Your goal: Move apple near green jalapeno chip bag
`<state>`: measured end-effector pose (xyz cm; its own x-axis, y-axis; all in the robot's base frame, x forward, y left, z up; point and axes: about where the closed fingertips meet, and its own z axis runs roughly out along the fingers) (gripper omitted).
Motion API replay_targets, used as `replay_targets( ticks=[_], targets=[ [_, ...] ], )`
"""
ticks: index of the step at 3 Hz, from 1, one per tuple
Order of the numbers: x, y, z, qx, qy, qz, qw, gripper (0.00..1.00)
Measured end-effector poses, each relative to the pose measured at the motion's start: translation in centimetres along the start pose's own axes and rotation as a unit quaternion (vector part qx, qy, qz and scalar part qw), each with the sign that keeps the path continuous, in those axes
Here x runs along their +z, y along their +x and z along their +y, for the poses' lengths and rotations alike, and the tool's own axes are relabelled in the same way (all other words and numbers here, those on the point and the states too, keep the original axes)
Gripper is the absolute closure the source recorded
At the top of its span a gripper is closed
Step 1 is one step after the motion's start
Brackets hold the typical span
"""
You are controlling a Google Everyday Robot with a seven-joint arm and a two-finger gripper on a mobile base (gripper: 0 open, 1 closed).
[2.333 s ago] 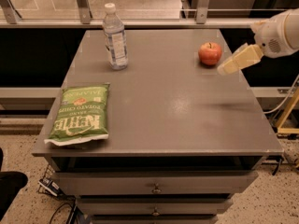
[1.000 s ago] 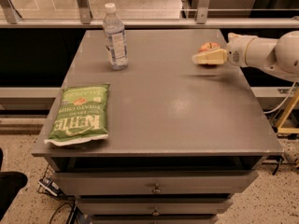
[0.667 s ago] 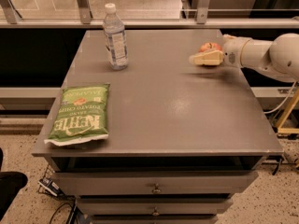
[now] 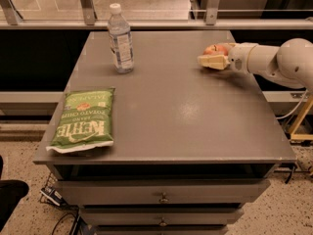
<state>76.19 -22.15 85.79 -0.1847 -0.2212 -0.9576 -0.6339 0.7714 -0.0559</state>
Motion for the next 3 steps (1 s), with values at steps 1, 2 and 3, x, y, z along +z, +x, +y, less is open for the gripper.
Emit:
replay_targets(
  ticks=[1, 2, 3],
  targets=[
    [0.26, 0.02, 0.2, 0.0, -0.002, 0.0, 1.0, 0.65],
    [0.5, 0.04, 0.39, 0.0, -0.004, 0.0, 1.0, 0.87],
    [0.74, 0.05, 0.57, 0.0, -0.007, 0.0, 1.0, 1.0]
  ],
)
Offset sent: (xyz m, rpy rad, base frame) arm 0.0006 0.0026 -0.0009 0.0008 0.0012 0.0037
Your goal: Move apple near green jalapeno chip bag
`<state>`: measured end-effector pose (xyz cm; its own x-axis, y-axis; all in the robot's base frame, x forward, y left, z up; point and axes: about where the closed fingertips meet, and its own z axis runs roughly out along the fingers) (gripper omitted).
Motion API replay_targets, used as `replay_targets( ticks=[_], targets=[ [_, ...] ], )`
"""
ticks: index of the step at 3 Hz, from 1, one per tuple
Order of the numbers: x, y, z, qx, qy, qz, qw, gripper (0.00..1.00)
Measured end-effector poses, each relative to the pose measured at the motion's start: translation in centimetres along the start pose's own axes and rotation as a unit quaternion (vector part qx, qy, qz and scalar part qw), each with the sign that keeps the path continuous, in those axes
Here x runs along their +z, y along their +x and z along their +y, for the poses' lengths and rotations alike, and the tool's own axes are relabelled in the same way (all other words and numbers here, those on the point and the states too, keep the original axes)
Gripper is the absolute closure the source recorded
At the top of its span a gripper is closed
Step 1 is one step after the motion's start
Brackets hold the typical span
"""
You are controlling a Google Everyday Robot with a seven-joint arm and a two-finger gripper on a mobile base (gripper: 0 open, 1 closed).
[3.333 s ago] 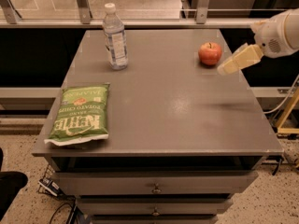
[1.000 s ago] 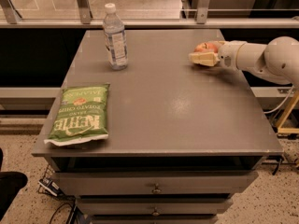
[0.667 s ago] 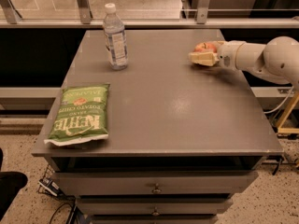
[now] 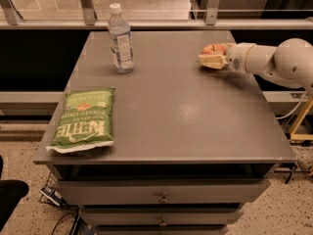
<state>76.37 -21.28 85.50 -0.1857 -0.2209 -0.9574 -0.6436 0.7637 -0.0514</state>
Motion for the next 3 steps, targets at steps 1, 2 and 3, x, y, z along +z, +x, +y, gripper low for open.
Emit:
replay_targets(
  ticks=[1, 2, 3],
  targets=[
    [-0.7, -1.3, 1.1, -0.011, -0.011, 0.001, 0.9999, 1.0],
    [-3.4, -3.6, 3.6, -0.028, -0.021, -0.009, 0.9994, 1.0],
    [-6.9, -4.5, 8.0, -0.035, -0.038, -0.02, 0.9985, 1.0]
  ],
)
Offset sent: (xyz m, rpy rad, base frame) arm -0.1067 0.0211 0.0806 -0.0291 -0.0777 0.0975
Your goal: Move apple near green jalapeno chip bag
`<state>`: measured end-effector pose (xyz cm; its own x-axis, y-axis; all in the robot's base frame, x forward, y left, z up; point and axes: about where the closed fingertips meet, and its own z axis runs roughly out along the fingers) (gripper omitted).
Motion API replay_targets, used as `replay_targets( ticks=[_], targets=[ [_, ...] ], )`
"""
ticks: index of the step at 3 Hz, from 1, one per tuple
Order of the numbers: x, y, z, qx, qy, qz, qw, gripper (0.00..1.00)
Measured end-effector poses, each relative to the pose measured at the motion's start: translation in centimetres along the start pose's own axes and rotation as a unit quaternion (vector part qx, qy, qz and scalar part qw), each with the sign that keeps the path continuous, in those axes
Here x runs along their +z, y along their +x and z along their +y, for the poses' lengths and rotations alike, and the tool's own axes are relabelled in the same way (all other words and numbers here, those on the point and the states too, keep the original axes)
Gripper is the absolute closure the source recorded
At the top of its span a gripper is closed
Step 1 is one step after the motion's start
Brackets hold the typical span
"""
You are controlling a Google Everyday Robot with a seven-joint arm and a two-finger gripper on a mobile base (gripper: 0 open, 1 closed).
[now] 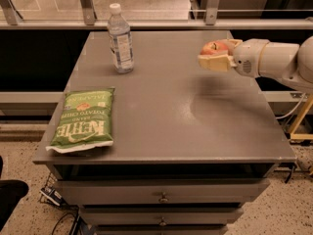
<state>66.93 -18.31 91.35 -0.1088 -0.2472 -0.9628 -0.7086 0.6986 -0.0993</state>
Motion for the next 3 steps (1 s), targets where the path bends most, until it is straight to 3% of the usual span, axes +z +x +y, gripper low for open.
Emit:
replay_targets(
  ticks=[1, 3],
  targets=[
    [-2.4, 0.2, 5.8, 0.002, -0.022, -0.012, 0.9997, 1.0],
    [-3.0, 2.9, 17.5, 0.031, -0.097, -0.02, 0.9946, 1.0]
  ],
)
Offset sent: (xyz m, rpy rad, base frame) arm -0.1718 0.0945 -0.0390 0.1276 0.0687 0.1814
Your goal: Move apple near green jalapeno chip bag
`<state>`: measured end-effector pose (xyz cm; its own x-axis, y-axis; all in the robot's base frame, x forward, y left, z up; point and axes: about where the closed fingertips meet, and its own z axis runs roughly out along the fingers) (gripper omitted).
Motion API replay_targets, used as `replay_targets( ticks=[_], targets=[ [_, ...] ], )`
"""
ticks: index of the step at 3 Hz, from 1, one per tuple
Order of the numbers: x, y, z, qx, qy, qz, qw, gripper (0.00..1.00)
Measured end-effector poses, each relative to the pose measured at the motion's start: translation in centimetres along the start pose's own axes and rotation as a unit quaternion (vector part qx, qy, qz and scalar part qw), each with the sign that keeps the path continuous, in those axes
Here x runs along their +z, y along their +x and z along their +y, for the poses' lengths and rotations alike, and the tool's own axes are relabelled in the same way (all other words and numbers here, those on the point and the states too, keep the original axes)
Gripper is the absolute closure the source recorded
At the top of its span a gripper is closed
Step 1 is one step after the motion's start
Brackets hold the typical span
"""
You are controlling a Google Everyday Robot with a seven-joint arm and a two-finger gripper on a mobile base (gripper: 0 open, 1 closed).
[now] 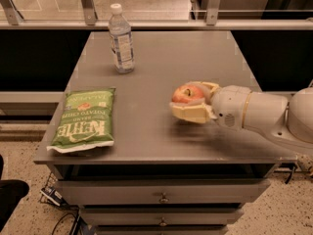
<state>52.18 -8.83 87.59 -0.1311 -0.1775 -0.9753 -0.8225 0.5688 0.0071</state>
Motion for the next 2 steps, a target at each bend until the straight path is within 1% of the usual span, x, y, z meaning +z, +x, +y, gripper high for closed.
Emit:
replay_targets(
  ticks=[1, 2],
  targets=[
    [1.5, 1.2, 4.0, -0.006, -0.031, 0.007, 0.9995, 1.0],
    [3.1, 1.8, 7.0, -0.025, -0.073, 0.008, 0.997, 1.0]
  ],
)
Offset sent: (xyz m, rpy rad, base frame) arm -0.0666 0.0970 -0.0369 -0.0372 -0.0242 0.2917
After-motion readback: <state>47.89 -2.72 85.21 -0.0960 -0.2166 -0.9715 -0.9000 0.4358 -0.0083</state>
